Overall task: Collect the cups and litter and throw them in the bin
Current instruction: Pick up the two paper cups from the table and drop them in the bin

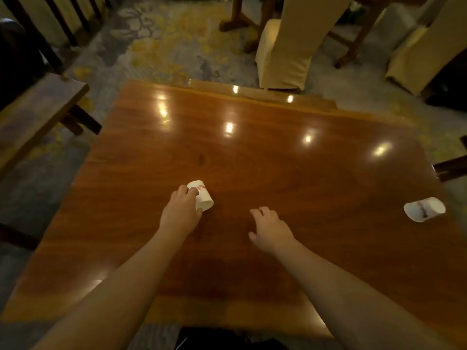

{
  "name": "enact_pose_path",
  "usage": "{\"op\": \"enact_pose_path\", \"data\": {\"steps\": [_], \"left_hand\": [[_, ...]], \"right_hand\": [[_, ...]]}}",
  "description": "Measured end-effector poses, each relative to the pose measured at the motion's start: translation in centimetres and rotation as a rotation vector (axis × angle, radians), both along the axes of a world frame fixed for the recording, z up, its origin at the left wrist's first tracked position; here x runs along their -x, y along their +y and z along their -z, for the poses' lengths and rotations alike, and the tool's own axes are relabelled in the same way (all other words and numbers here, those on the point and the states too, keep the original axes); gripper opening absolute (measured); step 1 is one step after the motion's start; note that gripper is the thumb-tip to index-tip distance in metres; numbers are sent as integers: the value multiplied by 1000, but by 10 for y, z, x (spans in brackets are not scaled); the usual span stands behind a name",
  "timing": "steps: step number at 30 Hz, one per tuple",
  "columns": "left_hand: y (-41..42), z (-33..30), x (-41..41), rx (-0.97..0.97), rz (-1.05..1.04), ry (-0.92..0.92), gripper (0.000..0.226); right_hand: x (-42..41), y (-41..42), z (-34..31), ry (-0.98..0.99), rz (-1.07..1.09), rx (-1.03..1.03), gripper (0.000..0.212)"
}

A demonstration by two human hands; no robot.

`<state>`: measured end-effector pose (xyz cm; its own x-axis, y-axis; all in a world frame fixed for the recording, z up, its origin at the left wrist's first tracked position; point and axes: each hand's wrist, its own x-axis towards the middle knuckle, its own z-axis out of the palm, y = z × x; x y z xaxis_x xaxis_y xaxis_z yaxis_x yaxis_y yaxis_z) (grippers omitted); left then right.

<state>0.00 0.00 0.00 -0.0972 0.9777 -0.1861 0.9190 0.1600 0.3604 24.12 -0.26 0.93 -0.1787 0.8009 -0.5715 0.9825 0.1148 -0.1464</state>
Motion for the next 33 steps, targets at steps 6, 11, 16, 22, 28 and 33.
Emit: {"op": "enact_pose_path", "data": {"steps": [6, 11, 16, 22, 28, 33], "left_hand": [[12, 11, 14, -113, -14, -133, 28], [4, 8, 21, -192, -44, -212, 19], [-8, 3, 16, -167, -142, -230, 14], [-17, -5, -15, -107, -215, -241, 15], [-20, -24, -79, -85, -304, -254, 13], [-27, -43, -168, -117, -354, -268, 15]], "right_hand": [[10, 1, 30, -81, 53, 81, 77], [9, -11, 47, -32, 104, 22, 72], [5, -13, 53, -51, 104, -31, 73], [-11, 9, 42, -6, 18, 34, 68], [-58, 37, 3, 112, -160, 238, 56], [-150, 28, -24, 199, -176, 172, 49]]}}
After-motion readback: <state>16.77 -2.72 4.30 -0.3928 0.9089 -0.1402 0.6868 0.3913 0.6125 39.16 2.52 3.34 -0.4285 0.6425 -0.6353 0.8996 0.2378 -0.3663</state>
